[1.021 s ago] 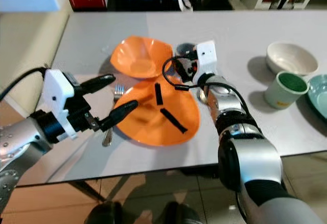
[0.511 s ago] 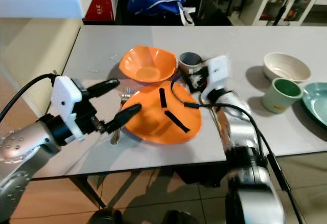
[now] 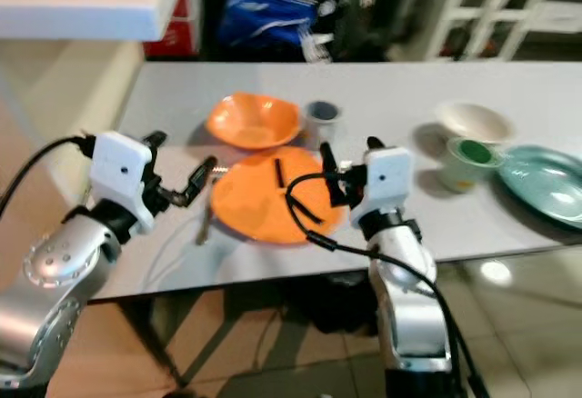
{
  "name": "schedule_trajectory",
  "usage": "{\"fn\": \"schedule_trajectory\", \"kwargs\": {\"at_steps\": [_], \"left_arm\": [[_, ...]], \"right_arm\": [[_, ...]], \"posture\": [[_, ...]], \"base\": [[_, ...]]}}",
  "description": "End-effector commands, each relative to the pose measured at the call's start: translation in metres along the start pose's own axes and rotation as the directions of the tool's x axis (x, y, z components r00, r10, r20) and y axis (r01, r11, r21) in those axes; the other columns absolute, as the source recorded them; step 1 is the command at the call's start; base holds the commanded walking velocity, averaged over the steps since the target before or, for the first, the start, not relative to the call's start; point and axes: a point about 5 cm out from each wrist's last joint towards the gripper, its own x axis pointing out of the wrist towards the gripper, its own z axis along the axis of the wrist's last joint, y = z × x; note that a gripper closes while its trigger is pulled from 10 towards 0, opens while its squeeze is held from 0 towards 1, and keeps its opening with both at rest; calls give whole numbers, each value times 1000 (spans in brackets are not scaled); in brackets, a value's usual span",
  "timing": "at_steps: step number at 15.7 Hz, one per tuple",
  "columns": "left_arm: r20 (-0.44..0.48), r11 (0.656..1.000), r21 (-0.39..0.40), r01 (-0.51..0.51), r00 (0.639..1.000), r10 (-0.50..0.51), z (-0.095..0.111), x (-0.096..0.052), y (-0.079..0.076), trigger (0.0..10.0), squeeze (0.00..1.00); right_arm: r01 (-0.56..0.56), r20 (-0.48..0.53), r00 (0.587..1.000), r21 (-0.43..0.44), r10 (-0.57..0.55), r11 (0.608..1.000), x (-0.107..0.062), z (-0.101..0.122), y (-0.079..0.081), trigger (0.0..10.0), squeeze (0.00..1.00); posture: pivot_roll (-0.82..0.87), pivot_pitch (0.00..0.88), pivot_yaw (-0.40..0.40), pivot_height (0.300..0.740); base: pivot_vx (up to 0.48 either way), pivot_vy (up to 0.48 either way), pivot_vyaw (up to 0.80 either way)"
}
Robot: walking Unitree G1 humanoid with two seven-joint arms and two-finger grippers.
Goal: Setting the table
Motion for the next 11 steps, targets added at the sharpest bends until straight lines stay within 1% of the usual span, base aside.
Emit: {"fn": "schedule_trajectory", "kwargs": {"at_steps": [1, 3, 4, 6, 7, 8, 9, 10, 11], "left_arm": [[-11, 1000, 7, -13, 1000, 13, -4, 3, -4, 10000, 0], [-4, 999, 20, -29, 1000, 29, -3, 6, -6, 10000, 0], [2, 999, 20, -33, 999, 33, -2, 7, -7, 10000, 0], [10, 999, 14, -43, 999, 43, 1, 11, -8, 10000, 0], [11, 999, 16, -43, 999, 43, 1, 11, -8, 10000, 0], [14, 999, 17, -42, 999, 41, 1, 12, -9, 10000, 0], [15, 999, 22, -43, 999, 43, 1, 15, -9, 10000, 0], [19, 998, -26, -54, 998, 55, 1, 19, -8, 10000, 0], [15, 996, -46, -71, 997, 72, 1, 21, -6, 10000, 0]], "right_arm": [[51, 9, 999, -21, -51, 998, 1, 7, -7, 10000, 0], [92, 8, 996, -11, -92, 996, -3, 12, -12, 10000, 0], [106, 15, 994, -13, -106, 994, -6, 15, -14, 10000, 0], [144, 16, 990, -23, -144, 989, -7, 16, -21, 10000, 0], [150, 14, 989, -27, -149, 988, -8, 16, -21, 10000, 0], [174, -2, 985, -32, -174, 984, -9, 15, -24, 10000, 0], [217, -34, 975, -12, -218, 976, -10, 12, -28, 10000, 0], [261, -69, 963, 3, -260, 965, -10, 8, -32, 10000, 0], [276, -81, 958, 10, -274, 961, -11, 8, -33, 10000, 0]], "posture": [[24, 0, -25, 740], [19, 0, -20, 740], [17, 0, -18, 740], [12, 0, -15, 740], [8, 0, -12, 740], [7, 0, -13, 740], [2, 0, -11, 740], [-2, 0, -6, 740], [-8, 0, -1, 740]], "base": [[0, -480, 0], [0, -480, 0], [0, -480, -681], [0, -480, -800], [0, -480, -800], [0, -480, -800], [0, -480, -800], [0, 0, -800], [0, 0, -800]]}}
